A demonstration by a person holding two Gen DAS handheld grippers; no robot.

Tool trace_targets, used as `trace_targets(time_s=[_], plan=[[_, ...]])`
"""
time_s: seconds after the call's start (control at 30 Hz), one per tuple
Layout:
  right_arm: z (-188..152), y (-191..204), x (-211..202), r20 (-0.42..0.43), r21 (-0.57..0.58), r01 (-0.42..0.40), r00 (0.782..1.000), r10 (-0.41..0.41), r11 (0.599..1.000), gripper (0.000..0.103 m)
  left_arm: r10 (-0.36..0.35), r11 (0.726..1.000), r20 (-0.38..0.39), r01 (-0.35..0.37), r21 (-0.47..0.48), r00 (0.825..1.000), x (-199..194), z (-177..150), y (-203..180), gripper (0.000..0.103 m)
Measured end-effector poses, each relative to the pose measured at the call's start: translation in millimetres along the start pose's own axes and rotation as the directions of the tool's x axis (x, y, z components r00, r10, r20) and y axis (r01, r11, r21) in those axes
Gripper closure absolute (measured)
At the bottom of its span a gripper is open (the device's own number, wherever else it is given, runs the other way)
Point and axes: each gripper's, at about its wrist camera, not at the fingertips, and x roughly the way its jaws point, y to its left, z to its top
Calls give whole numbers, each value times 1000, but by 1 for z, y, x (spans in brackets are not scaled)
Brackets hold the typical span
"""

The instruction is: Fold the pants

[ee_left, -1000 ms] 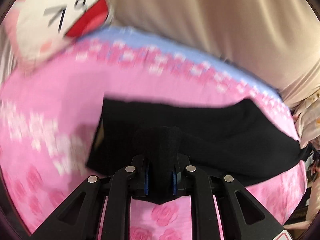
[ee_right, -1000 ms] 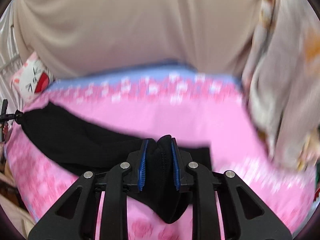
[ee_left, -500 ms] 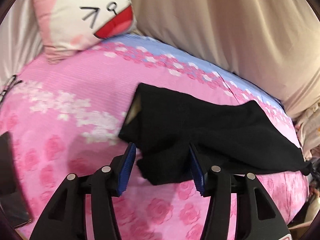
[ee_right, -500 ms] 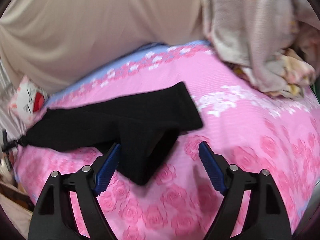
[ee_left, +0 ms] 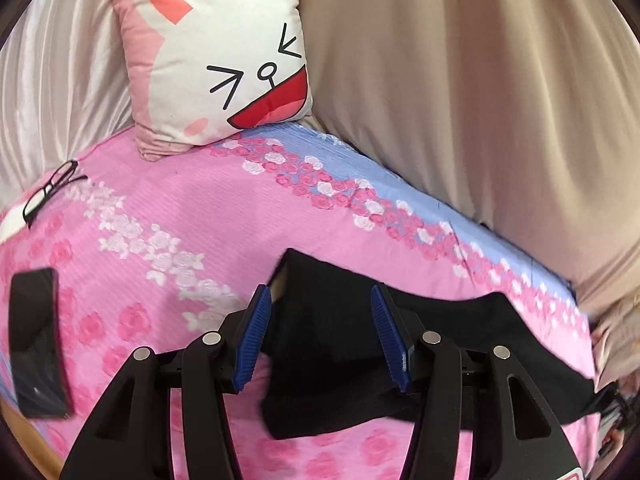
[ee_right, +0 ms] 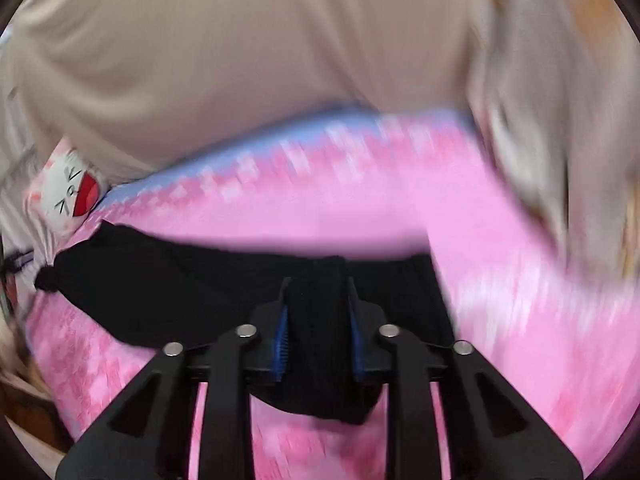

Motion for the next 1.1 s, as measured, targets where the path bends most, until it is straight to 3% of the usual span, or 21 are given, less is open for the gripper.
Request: trace_targets(time_s=[0.1,0.17,0.2,0.23,0.27,0.3,0.33,0.4,0.43,0.47,0.53,0.6,0.7,0.73,0.77,0.83,0.87,0.93,1.0,1.03,1.1], plan=[[21,16,-36,91,-155,65,994,-52,986,81,-12,1000,-8,12,18,1000,-1,-6,-18,52],[-5,5,-32,28,-195,129,992,-126,972,79,-35,999,-12,35,25,999,-2,-14,-25,52],[-31,-10,-23,-56,-189,162,983,-175,968,74,-43,999,-18,44,29,999,-1,-18,-28,49],[-54,-22,-16,-132,-179,209,963,-234,961,60,-44,998,-25,45,42,999,2,-24,-35,48],[-83,-41,-9,-229,-156,286,921,-316,945,60,-41,997,-32,43,62,999,4,-28,-41,48],[-96,-50,-11,-263,-121,306,907,-328,944,60,-37,996,-38,40,78,999,7,-30,-46,48],[-104,-60,-18,-267,-61,313,910,-318,948,60,-37,994,-48,41,104,998,11,-32,-57,48],[-103,-67,-38,-215,67,294,937,-274,953,60,-56,987,-61,64,144,997,19,-32,-78,48],[-96,-67,-44,-187,112,271,951,-248,956,55,-76,983,-65,85,160,995,23,-32,-92,48],[-85,-63,-47,-158,141,235,964,-212,962,36,-93,980,-64,103,171,994,25,-33,-104,48],[-71,-57,-39,-136,134,210,972,-192,968,8,-148,968,-68,158,195,987,30,-35,-130,48],[-56,-59,-11,-178,137,164,974,-138,977,9,-195,955,-78,207,211,978,34,-41,-153,47],[-44,-65,41,-275,121,187,950,-148,975,13,-228,939,-100,246,239,969,37,-51,-173,45],[-41,-67,60,-310,116,187,940,-143,975,30,-224,936,-104,244,254,969,38,-55,-178,45],[-39,-67,74,-337,110,186,931,-139,976,58,-220,934,-106,241,265,970,38,-58,-181,45],[-26,-54,92,-343,28,191,924,-170,981,90,-201,936,-107,223,271,974,39,-61,-181,45],[-19,-46,89,-314,-6,187,932,-179,982,91,-191,940,-107,214,267,976,39,-61,-179,45],[8,-35,67,-170,-42,184,967,-188,982,92,-169,949,-106,191,250,980,38,-60,-170,45],[16,-45,56,-129,-43,206,969,-210,978,90,-144,958,-92,162,237,985,36,-58,-160,45],[8,-57,64,-179,-41,242,953,-246,969,82,-134,960,-85,151,235,987,35,-57,-156,45],[-22,-85,89,-317,-52,366,876,-363,929,77,-117,964,-69,130,233,991,36,-58,-149,44]])
